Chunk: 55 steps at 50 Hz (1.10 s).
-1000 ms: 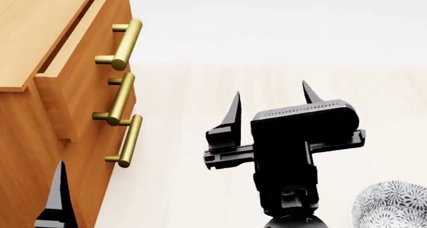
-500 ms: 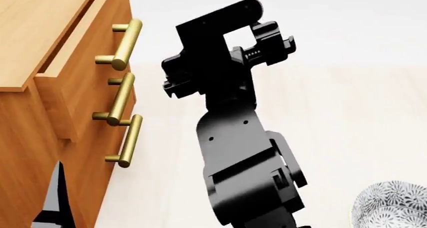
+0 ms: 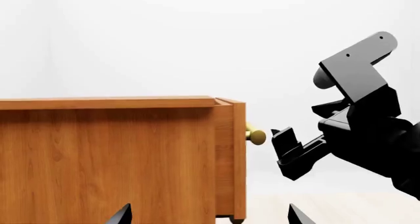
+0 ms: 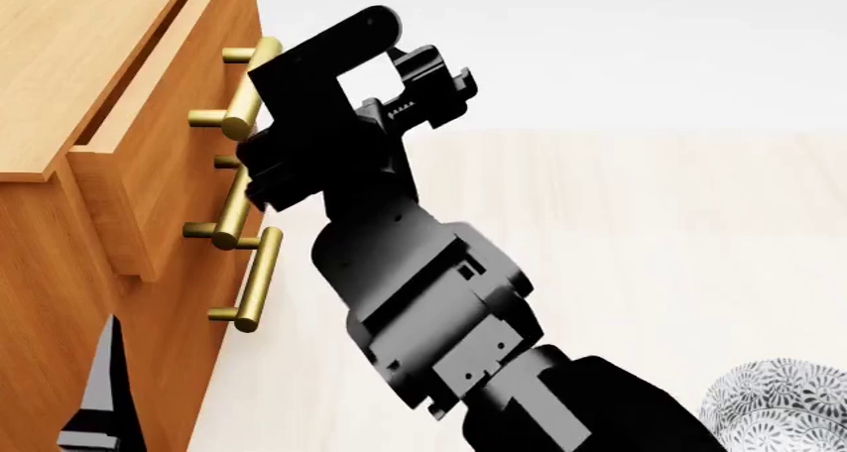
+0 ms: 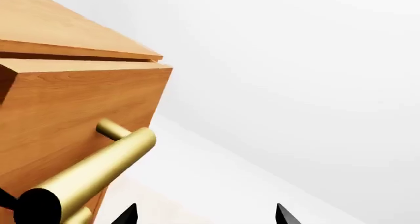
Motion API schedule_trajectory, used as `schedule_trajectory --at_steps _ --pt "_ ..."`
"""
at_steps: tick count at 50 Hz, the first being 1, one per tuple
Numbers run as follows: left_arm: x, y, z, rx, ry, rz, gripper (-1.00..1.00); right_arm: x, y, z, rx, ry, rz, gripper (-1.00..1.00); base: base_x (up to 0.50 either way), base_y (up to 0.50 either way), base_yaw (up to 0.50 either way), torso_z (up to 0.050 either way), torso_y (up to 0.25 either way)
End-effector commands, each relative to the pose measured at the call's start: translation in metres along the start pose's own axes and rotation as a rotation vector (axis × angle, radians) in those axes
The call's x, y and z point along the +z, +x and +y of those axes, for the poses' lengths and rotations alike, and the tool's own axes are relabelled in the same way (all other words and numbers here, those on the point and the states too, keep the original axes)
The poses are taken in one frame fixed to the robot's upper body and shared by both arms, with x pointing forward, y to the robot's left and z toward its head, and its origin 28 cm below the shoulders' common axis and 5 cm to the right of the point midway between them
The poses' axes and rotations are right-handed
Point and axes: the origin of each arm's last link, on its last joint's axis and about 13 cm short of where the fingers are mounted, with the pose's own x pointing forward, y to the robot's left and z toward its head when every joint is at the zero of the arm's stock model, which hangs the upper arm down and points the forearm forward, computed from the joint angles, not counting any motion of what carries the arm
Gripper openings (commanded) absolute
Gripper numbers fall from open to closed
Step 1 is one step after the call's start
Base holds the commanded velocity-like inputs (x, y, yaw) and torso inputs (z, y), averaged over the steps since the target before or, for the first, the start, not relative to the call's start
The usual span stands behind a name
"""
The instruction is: Close the top drawer of the cabinet and put the bowl on top of it.
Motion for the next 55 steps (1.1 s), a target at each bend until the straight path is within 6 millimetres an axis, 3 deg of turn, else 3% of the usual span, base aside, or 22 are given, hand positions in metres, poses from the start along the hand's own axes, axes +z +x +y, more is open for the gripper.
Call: schedule_trajectory --at_steps 1,13,55 --pt "-0.002 0.003 0.003 0.003 0.001 0.006 1.00 -0.009 0.001 0.002 -0.013 -0.013 0.001 1.00 0.00 0.00 0.00 0.000 0.000" --pt "-0.005 0.005 0.005 0.005 -0.003 0.011 1.00 -0.018 -0.006 0.016 0.037 -0.053 0.000 1.00 0.00 0.00 0.00 0.000 0.000" --pt "-0.010 0.005 0.007 0.021 -0.006 0.021 1.00 0.004 -0.025 0.051 0.193 -0.101 -0.124 1.00 0.00 0.00 0.00 0.000 0.000"
